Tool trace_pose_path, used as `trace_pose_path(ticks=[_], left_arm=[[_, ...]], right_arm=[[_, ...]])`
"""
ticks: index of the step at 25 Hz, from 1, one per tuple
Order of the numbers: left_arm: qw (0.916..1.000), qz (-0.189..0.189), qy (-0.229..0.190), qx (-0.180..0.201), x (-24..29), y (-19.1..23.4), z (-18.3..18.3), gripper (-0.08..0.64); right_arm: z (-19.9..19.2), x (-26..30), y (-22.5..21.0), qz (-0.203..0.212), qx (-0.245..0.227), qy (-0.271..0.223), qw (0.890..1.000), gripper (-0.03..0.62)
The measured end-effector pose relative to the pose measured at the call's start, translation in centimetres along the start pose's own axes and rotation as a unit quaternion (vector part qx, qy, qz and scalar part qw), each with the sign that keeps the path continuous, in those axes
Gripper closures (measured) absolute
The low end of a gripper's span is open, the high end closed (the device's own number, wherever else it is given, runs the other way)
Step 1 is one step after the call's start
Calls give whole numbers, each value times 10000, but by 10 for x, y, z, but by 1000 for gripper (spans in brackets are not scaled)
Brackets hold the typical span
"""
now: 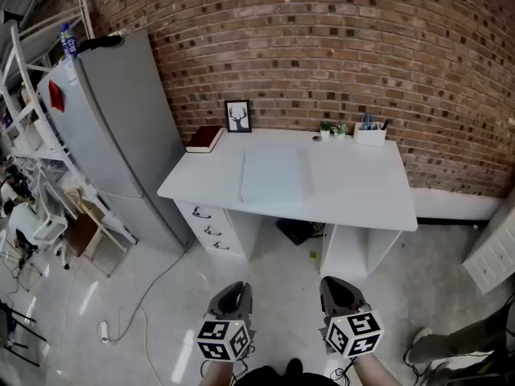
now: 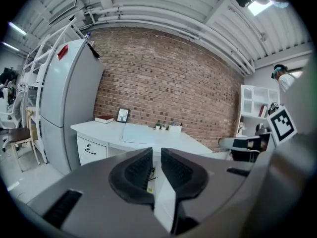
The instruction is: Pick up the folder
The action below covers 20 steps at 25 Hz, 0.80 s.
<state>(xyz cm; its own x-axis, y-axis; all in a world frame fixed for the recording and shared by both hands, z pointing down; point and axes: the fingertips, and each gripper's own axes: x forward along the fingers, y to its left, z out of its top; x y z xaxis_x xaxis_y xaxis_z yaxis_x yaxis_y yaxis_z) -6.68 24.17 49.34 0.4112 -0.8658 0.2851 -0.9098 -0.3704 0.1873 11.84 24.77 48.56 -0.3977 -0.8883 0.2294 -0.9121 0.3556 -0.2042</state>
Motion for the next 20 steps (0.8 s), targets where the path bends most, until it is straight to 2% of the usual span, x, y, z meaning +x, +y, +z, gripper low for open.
trace_pose_path(ticks=[4,12,20], left_arm=[[10000,3,72,-59,0,-2,-4,457],[9997,50,-40,-254,7,7,6,374],[9992,77,-13,-399,43,39,12,342]], right_arm=[[0,-2,-5,75,246,31,9997,519],[6,14,-10,366,829,80,9959,389],[17,59,-20,412,1086,-8,9932,339]])
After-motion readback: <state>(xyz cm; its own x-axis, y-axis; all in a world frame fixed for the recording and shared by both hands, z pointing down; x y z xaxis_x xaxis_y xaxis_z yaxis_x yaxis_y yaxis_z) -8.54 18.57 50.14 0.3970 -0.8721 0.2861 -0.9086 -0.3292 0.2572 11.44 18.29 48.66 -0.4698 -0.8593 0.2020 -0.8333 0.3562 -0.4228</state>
